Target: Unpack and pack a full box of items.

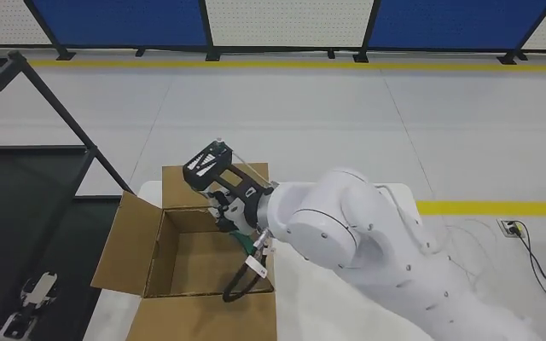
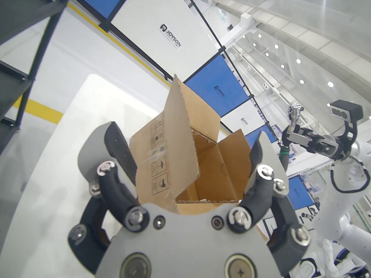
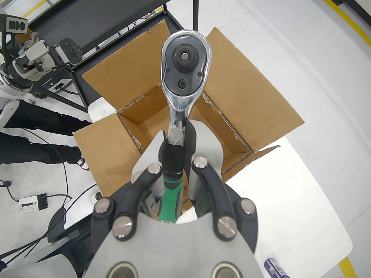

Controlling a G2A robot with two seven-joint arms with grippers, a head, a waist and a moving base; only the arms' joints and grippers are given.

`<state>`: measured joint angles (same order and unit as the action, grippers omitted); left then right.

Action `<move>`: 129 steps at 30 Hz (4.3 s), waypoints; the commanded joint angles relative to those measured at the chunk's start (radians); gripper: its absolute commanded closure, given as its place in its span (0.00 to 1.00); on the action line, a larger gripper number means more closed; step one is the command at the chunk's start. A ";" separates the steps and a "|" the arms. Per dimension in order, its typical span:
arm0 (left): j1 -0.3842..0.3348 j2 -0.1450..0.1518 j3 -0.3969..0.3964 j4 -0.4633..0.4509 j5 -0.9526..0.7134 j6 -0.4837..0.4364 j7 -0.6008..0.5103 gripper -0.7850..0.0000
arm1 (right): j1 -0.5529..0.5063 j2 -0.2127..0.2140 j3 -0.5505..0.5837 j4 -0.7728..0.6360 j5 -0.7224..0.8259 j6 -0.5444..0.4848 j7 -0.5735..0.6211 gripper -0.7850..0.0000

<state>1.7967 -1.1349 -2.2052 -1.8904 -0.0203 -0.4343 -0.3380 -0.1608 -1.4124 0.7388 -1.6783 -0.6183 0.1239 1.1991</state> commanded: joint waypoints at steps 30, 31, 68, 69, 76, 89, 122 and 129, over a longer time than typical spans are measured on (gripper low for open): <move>-0.033 -0.001 0.069 -0.045 0.157 -0.046 0.023 0.00 | 0.174 -0.266 -0.401 0.613 0.065 -0.114 -0.225 1.00; -0.033 -0.001 0.069 -0.045 0.157 -0.046 0.023 0.00 | 0.174 -0.266 -0.401 0.613 0.065 -0.114 -0.225 1.00; -0.033 -0.001 0.069 -0.045 0.157 -0.046 0.023 0.00 | 0.124 -0.576 -0.550 1.254 -0.103 -0.404 -0.299 1.00; -0.033 -0.001 0.069 -0.045 0.157 -0.046 0.023 0.00 | 0.123 -0.585 -0.549 1.270 -0.102 -0.406 -0.297 1.00; -0.033 -0.001 0.069 -0.045 0.157 -0.046 0.023 0.00 | 0.117 -0.610 -0.539 1.339 -0.105 -0.421 -0.292 0.95; -0.033 -0.001 0.069 -0.045 0.157 -0.046 0.023 0.00 | 0.087 -0.616 -0.535 1.356 -0.142 -0.415 -0.237 1.00; -0.033 -0.001 0.069 -0.045 0.157 -0.046 0.023 0.00 | 0.242 -0.567 -0.409 1.141 -0.129 -0.377 -0.506 0.64; -0.033 -0.001 0.069 -0.045 0.157 -0.046 0.023 0.00 | 0.201 -0.457 -0.306 0.789 -0.262 -0.258 -0.446 0.60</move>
<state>1.7637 -1.1359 -2.1361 -1.9353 0.1367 -0.4801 -0.3148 0.0606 -1.8959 0.4091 -0.7967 -0.8475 -0.1575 0.7274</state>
